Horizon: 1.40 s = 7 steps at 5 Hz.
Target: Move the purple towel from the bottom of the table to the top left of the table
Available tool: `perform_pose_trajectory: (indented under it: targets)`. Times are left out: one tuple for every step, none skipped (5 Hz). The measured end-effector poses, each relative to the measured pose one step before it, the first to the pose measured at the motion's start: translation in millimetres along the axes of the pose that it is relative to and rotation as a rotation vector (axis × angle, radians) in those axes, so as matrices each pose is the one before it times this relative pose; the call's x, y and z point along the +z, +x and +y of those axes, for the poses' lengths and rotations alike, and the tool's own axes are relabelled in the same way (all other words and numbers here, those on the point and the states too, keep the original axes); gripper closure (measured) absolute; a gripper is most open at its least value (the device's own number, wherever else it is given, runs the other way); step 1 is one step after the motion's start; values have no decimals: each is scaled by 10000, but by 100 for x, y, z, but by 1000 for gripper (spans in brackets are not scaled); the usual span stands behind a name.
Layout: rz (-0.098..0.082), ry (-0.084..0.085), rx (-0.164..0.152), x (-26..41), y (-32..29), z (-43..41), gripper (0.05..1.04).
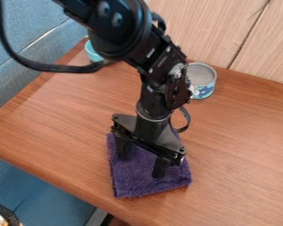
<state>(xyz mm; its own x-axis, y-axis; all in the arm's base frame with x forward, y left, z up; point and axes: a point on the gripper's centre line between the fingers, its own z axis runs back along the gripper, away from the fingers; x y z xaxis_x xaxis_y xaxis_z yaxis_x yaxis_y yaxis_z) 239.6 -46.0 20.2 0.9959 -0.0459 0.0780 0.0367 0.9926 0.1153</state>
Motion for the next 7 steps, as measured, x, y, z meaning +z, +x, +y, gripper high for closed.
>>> perform_pose_trajectory:
  targets:
    - [-70,-545,-223,-282,782,-225,83]
    - [-83,-79,69,-21,1109,406,83]
    - [15,30,955,170,1230,2284,85]
    - [29,119,1094,51,1979,2623,85]
    - [219,275,1078,-591,2224,2975,85]
    - [241,103,946,-565,2265,2453,85]
    - [163,133,740,-348,2118,1772,85]
